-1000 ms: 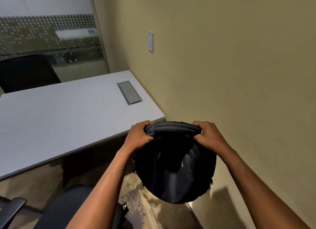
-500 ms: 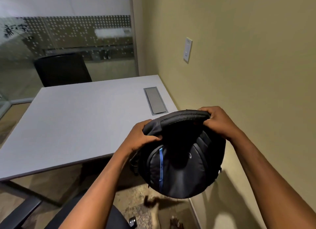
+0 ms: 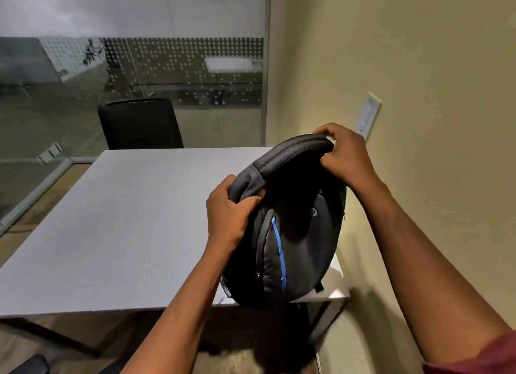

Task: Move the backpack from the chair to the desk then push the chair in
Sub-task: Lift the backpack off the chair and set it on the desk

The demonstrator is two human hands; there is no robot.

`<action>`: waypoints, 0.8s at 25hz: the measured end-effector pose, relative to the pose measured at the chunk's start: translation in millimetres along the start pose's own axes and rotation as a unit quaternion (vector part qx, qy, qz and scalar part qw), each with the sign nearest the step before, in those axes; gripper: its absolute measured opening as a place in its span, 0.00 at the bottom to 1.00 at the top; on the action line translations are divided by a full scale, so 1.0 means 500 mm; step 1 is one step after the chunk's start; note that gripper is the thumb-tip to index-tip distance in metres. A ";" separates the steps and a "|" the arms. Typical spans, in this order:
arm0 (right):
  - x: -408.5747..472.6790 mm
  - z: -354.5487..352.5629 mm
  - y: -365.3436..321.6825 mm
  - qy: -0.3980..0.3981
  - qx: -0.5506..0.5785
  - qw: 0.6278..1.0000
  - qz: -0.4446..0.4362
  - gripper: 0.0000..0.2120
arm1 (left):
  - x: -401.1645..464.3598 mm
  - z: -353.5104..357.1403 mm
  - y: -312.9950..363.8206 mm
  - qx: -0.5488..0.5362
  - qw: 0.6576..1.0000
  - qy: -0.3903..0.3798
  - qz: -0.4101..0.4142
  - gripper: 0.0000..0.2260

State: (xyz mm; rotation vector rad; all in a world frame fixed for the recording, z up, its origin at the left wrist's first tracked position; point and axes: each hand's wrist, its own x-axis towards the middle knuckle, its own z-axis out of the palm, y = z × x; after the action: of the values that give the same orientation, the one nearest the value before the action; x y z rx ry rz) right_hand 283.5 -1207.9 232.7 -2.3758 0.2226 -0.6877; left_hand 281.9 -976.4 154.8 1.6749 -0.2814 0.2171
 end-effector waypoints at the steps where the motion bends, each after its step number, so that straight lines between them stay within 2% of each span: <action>1: 0.030 0.018 0.005 0.032 -0.015 0.999 0.018 0.23 | 0.012 0.023 -0.003 -0.005 0.999 0.030 -0.013 0.10; 4: 0.099 0.060 0.037 0.040 -0.024 0.992 0.121 0.24 | 0.043 0.100 -0.021 -0.011 0.995 0.093 -0.027 0.11; 7: 0.151 0.079 0.069 -0.005 0.120 0.974 0.190 0.17 | 0.056 0.178 -0.050 -0.017 0.993 0.103 -0.057 0.11; 10: 0.165 0.094 0.100 -0.078 0.216 0.953 0.200 0.19 | 0.052 0.231 -0.092 -0.028 0.995 0.068 -0.069 0.07; 12: 0.168 0.100 0.127 -0.089 0.252 0.942 0.202 0.18 | 0.046 0.261 -0.106 -0.025 0.996 0.038 -0.071 0.13; 15: 0.165 0.102 0.134 -0.077 0.297 0.929 0.206 0.09 | 0.041 0.302 -0.097 0.013 0.999 -0.026 -0.043 0.26; 17: 0.171 0.094 0.127 -0.082 0.221 0.951 0.201 0.20 | 0.039 0.332 -0.087 0.036 0.994 -0.101 -0.027 0.33; 19: 0.178 0.085 0.124 -0.103 0.046 0.974 0.194 0.32 | 0.045 0.358 -0.090 0.070 0.983 -0.166 -0.012 0.38; 20: 0.181 0.082 0.127 -0.115 -0.050 0.975 0.185 0.36 | 0.050 0.369 -0.097 0.097 0.977 -0.189 0.001 0.39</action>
State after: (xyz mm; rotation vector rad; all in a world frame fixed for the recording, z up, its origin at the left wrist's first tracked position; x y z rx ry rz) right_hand 383.0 -1264.2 203.7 -2.3913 0.5917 -0.2296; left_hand 316.5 -1155.6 93.9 1.9067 -0.5606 -0.0782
